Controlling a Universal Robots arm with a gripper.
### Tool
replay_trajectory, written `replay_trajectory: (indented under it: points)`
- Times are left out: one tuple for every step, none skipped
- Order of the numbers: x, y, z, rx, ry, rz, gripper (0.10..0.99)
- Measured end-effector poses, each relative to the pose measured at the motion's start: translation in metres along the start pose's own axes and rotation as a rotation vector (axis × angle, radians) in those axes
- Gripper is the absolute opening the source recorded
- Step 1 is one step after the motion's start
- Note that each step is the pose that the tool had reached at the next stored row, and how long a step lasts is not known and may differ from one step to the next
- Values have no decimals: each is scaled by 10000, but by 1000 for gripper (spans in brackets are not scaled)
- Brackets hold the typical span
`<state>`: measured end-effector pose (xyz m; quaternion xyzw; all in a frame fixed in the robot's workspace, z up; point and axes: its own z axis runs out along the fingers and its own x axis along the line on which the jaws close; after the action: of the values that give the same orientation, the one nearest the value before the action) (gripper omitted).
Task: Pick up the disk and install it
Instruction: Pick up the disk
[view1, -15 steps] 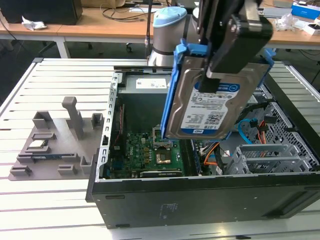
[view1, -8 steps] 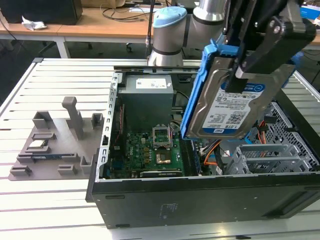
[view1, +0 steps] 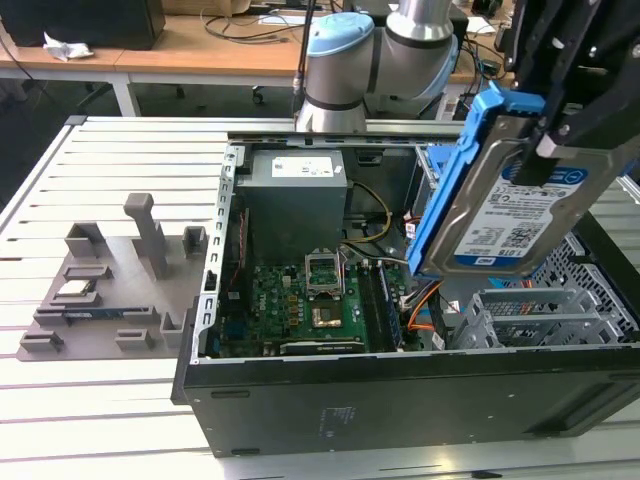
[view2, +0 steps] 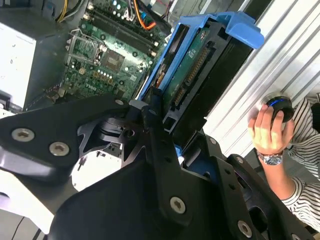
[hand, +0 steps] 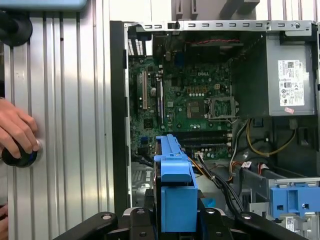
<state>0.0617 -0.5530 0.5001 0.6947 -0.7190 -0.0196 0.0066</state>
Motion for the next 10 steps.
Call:
replay_trajectory:
  points:
    - [-1,-32,-1,-1,0,0,365]
    - [-3,-79,-3,-5,2,-1,365]
    - [-4,-114,-4,-6,1,-1,365]
    - [-5,-146,-6,-8,1,0,365]
    - [-6,-183,-7,-10,1,0,365]
    - [-8,-225,-8,-12,1,-1,365]
    - [-9,-256,-10,-14,1,-1,365]
    - [-11,-316,-12,-18,2,0,365]
    - [-14,-399,-15,-22,2,-1,365]
    - [-16,-453,-17,-25,3,-1,365]
